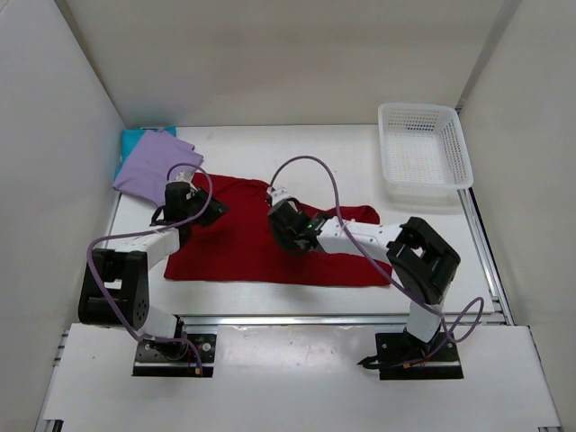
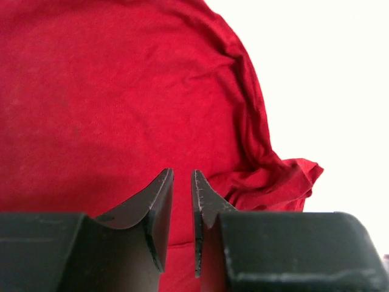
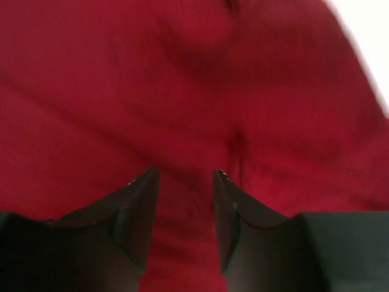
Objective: Fold and stack the t-shirts
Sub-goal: Grap the side of the flattened tshirt furthest away from the robot with both arms
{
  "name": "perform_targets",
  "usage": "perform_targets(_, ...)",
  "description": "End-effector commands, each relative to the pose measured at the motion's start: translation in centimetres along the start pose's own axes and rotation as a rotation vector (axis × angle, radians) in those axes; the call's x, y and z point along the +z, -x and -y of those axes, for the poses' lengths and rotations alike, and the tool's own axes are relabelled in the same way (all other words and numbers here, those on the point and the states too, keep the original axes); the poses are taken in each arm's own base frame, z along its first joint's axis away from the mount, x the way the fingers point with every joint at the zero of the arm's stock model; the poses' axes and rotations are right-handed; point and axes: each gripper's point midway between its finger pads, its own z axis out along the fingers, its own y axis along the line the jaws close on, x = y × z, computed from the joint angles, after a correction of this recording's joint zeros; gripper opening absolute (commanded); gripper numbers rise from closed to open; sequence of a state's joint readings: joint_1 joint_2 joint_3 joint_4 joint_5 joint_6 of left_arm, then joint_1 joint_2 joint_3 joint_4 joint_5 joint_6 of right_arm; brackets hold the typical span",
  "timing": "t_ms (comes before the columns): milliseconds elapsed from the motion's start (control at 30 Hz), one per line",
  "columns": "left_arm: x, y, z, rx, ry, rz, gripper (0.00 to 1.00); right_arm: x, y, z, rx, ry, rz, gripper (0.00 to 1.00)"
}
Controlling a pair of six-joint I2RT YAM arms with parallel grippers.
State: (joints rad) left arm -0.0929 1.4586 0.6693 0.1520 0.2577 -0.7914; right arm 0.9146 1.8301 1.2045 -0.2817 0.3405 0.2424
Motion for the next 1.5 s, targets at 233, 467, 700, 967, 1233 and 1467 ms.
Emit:
perform_targets(233, -1.5, 2.1, 1.1, -0.008, -0.052, 0.063, 0.3, -5.3, 5.4, 6.4, 0.325, 0.178, 0.221, 0.11)
perform_targets(467, -1.0, 1.8, 1.5, -0.004, -0.053, 0.051, 0.29, -2.2, 9.2, 6.4, 0.276, 0.262, 0.229, 0.27)
perform_targets(700, -0.6, 1.8, 1.4, -0.006, -0.047, 0.047, 0.29, 1.4, 12.0, 5.4, 0.192, 0.354, 0.193, 0.45)
perform_targets(967, -0.4, 2.0, 0.9, -0.015, -0.042, 0.045, 0.29, 5.0, 9.6, 4.2, 0.141, 0.358, 0.063, 0.46)
perform_targets(1233, -0.3, 1.9, 0.9, -0.017, -0.048, 0.047, 0.29, 5.5, 9.7, 4.8, 0.146, 0.35, 0.061, 0.4)
perform_targets(1467, -0.2, 1.8, 0.8, -0.017, -0.046, 0.043, 0.29, 5.2, 9.3, 4.2, 0.149, 0.369, 0.051, 0.19)
